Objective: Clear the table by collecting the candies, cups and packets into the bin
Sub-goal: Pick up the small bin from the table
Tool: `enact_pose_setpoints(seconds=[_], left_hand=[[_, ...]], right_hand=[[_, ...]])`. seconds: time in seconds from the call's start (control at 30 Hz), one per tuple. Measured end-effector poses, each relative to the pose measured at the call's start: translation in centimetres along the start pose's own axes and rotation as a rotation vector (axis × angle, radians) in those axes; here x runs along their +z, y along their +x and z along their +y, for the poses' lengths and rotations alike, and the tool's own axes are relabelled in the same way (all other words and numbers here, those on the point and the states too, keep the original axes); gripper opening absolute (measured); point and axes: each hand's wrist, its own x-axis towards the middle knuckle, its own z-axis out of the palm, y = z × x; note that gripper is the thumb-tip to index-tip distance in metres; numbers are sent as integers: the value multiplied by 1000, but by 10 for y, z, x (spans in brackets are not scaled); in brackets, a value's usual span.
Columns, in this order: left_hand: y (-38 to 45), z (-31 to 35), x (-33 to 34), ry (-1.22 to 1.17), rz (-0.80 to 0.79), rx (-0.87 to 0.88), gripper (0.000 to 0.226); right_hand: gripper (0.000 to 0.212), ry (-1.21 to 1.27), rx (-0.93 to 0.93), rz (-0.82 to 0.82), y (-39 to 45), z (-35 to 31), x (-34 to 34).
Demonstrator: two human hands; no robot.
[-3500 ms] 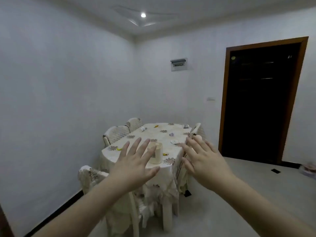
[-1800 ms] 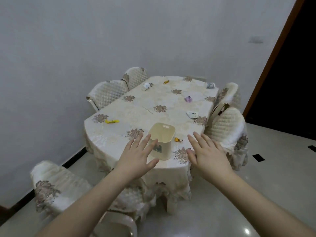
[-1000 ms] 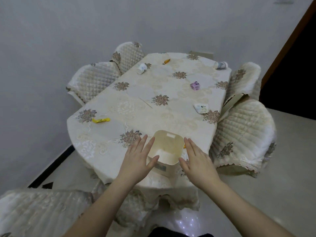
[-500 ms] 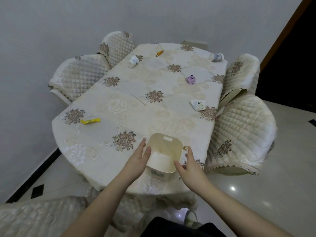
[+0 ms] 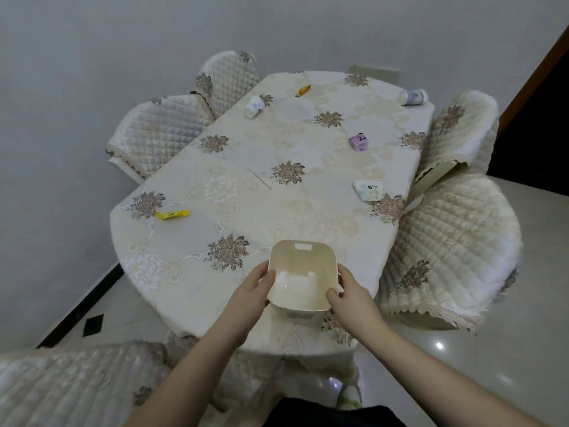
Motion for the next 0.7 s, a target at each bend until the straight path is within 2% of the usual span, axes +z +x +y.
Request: enact_pose_setpoints(seconds=[0.17,0.37,0.43,0.53,0.6,0.7], left_hand=[[-9,2,0,131,-2,38,28],[4,17,-11,350,179,172,29],[12,27,-12,394,144,181,23],[20,37,-9,463,-11,133,15],[22,38,-4,483,-83,117,18],[23,37,0,524,-109,117,23]], right_hand=[[50,-15,-12,-25,5,4,-8],[49,-114,-95,-65,11,5,-24],[48,-228,-141,-74,15,5,-29],[41,-317,-229,-94,23,2,-34],[37,-331,-277,-112,26,2,-37],[33,-316,-328,-138,28,3,-40]])
